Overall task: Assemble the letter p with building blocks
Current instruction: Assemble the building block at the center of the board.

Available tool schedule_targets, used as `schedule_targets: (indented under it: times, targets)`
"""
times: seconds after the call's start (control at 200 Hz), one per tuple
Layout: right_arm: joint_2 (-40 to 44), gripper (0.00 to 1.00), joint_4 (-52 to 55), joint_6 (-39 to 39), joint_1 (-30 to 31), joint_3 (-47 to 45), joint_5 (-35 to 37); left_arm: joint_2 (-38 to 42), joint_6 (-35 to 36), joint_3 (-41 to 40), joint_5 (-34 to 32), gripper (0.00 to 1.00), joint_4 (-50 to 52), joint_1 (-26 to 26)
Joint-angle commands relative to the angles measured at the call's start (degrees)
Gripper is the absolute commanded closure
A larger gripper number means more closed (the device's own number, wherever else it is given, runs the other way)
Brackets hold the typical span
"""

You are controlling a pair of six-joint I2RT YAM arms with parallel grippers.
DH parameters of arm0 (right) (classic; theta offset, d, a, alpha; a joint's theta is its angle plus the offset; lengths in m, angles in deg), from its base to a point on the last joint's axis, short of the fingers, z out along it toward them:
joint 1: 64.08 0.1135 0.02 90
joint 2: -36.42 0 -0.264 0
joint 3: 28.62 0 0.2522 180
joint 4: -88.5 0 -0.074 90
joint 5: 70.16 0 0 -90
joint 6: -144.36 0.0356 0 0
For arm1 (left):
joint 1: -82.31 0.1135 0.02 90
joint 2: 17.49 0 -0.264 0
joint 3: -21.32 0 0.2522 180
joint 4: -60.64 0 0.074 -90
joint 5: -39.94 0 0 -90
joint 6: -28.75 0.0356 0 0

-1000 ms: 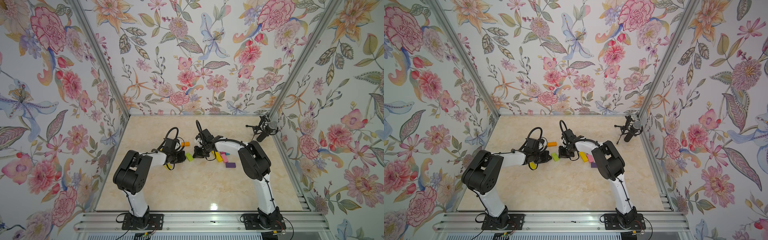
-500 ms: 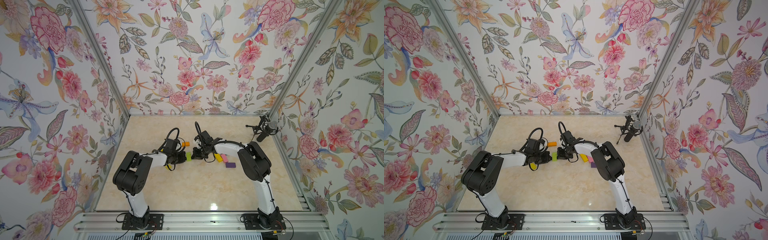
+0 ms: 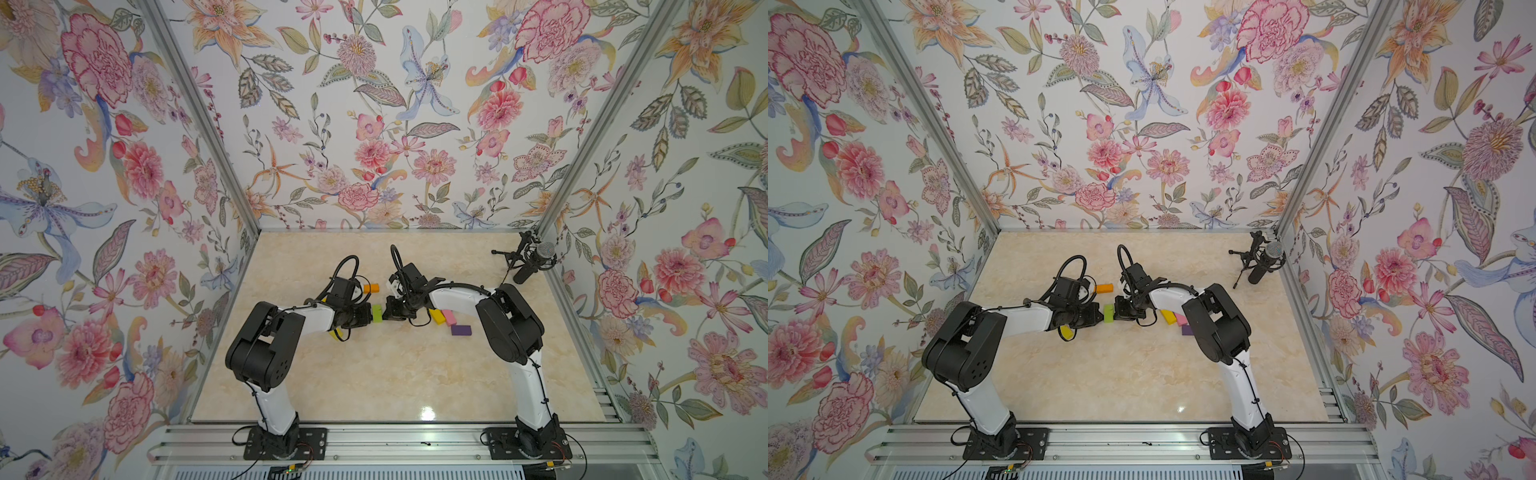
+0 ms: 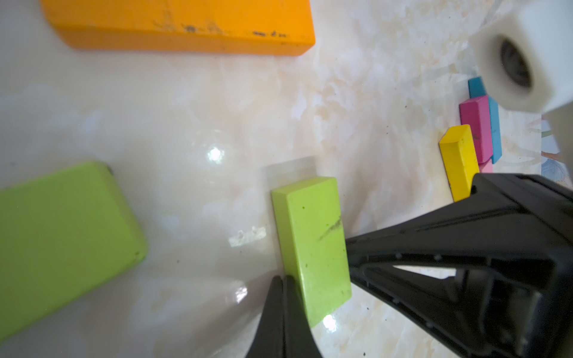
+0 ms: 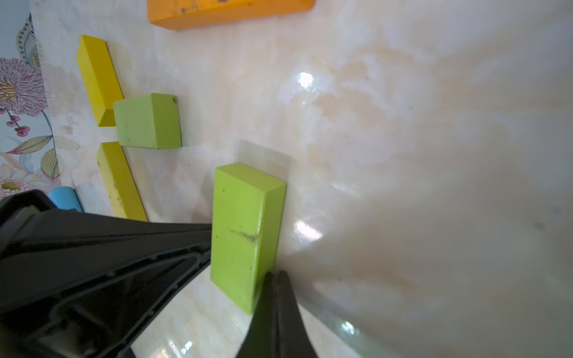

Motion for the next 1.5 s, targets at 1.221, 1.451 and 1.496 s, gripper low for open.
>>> schedule_targets:
  times: [1.221,1.451,1.496]
  targets:
    - [-8.5,1.0,2.8,0.7,-5.0,7.5,-4.6,-8.5,2.2,9.3,-0.1,1.0,3.6,0.6]
    - [-9.3,1.0,2.9,0.9,-5.0,9.2,-4.9,-8.0,2.1,8.5,-0.2,1.0,3.3,1.2]
    - [-9.3,1.0,3.0,0.9,-5.0,9.3,-4.9,-7.8,2.1,8.4,-0.2,1.0,3.1,1.4]
